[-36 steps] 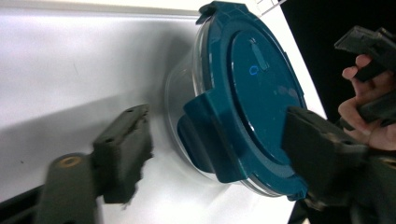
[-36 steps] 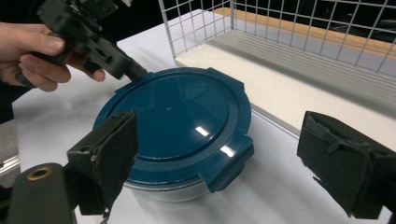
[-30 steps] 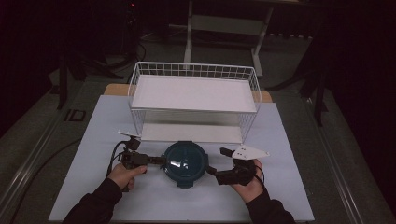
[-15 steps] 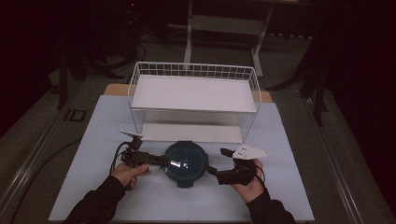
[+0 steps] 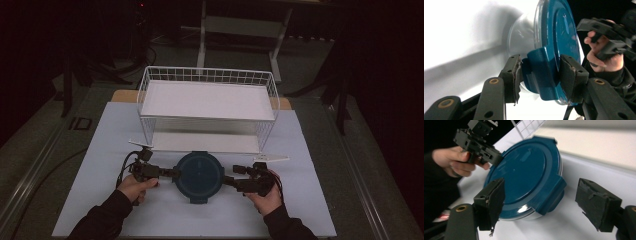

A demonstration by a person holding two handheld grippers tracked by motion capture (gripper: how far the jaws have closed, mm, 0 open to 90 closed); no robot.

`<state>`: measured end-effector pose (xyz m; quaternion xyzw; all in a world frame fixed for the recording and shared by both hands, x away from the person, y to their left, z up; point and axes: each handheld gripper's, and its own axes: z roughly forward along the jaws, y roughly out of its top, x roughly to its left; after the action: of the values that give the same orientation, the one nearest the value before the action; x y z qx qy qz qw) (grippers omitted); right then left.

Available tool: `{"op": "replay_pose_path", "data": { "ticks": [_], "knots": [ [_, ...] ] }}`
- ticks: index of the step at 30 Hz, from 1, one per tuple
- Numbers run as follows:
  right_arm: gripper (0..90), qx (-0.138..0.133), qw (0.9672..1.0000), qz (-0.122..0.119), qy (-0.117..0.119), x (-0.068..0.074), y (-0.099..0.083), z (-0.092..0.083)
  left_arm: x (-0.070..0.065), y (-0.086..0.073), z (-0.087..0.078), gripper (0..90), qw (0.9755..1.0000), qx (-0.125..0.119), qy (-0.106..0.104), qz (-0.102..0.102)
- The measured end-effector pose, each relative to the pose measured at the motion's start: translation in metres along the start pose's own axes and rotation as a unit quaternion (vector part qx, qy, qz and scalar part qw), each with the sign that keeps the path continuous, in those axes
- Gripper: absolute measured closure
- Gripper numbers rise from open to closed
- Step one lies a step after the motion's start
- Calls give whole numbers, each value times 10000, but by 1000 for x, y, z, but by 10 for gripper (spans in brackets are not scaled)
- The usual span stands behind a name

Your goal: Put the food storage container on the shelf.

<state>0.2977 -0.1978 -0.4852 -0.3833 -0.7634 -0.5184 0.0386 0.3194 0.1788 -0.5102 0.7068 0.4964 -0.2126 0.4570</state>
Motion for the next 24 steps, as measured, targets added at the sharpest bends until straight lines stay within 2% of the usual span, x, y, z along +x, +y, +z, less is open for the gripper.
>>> {"op": "replay_pose_path", "data": {
  "ticks": [1, 2, 5, 7, 10, 12, 13, 16, 21, 24],
  "knots": [
    [253, 39, 9997, 217, 89, -4, -1, 1, -1, 0, 0, 550, 10000, -1, 13, 43],
    [270, 51, 9994, 315, 157, -6, -1, 2, -3, -1, -1, 551, 9999, -13, 27, 139],
    [320, 188, 9958, 790, 426, -15, -4, 5, -6, -4, -2, 555, 9996, -31, 48, 273],
    [351, 330, 9945, 903, 410, -18, -6, 7, -7, -6, -3, 558, 9995, -29, 45, 319],
    [395, 477, 9912, 1099, 564, -22, -9, 10, -9, -9, -4, 561, 9991, -76, 27, 422],
    [442, 530, 9890, 1189, 706, -24, -11, 12, -11, -10, -5, 565, 9987, -71, 42, 498],
    [442, 530, 9890, 1189, 706, -24, -11, 12, -12, -11, -5, 565, 9985, -77, 50, 536],
    [466, 554, 9860, 1314, 863, -26, -12, 14, -15, -12, -5, 569, 9982, -84, 84, 589],
    [539, 599, 9845, 1334, 973, -24, -15, 17, -18, -15, -6, 573, 9975, -122, 110, 689],
    [546, 600, 9845, 1321, 983, -22, -15, 18, -20, -18, -7, 574, 9971, -151, 130, 741]
  ]
}}
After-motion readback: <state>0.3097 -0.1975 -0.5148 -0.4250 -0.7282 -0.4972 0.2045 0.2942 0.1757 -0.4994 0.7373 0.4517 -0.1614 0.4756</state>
